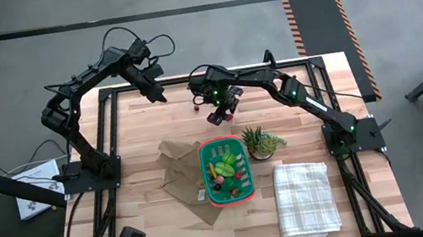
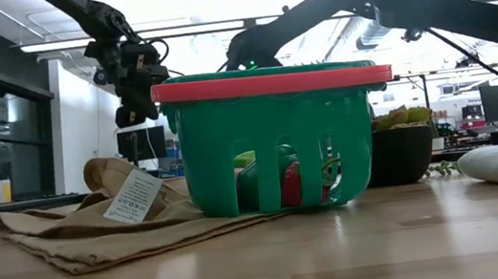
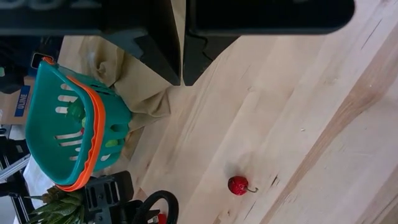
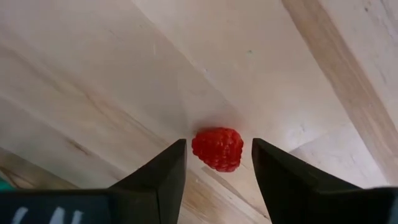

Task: Pick and placing Produce into tupperware
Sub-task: Put the red raspberry into the green basket

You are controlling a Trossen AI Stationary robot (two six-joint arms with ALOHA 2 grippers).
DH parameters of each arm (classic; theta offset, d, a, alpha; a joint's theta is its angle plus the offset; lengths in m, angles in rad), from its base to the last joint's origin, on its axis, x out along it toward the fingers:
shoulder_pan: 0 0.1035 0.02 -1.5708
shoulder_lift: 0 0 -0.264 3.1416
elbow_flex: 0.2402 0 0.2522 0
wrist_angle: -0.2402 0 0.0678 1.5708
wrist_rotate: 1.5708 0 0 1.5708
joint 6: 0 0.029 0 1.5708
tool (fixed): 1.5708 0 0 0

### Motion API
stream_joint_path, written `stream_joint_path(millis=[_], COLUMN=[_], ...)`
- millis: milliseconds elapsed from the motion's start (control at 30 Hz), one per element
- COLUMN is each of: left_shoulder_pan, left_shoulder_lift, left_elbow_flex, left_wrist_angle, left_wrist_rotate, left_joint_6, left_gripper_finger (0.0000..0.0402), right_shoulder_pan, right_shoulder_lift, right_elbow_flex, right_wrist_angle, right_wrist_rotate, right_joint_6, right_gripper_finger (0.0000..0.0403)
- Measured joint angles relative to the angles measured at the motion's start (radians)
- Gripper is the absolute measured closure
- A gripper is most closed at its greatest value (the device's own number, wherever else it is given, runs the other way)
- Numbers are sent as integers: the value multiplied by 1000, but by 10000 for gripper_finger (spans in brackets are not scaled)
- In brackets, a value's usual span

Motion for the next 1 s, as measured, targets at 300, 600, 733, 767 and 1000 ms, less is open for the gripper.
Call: stream_joint_path(millis=[300,600,733,767,1000], left_shoulder_pan=[0,0,0,0,0], left_shoulder_lift=[0,0,0,0,0], left_elbow_flex=[0,0,0,0,0], left_wrist_angle=[0,-1,-1,-1,-1], left_wrist_rotate=[0,0,0,0,0], left_joint_6=[0,0,0,0,0], left_gripper_finger=[394,394,394,394,394], right_shoulder_pan=[-1,-1,-1,-1,0], right_shoulder_lift=[0,0,0,0,0], right_elbow_flex=[0,0,0,0,0], right_wrist_angle=[0,0,-1,-4,-8], right_wrist_rotate=[10,-3,8,9,14], right_joint_6=[7,-8,-1,-1,-1], right_gripper_finger=[229,229,229,229,229])
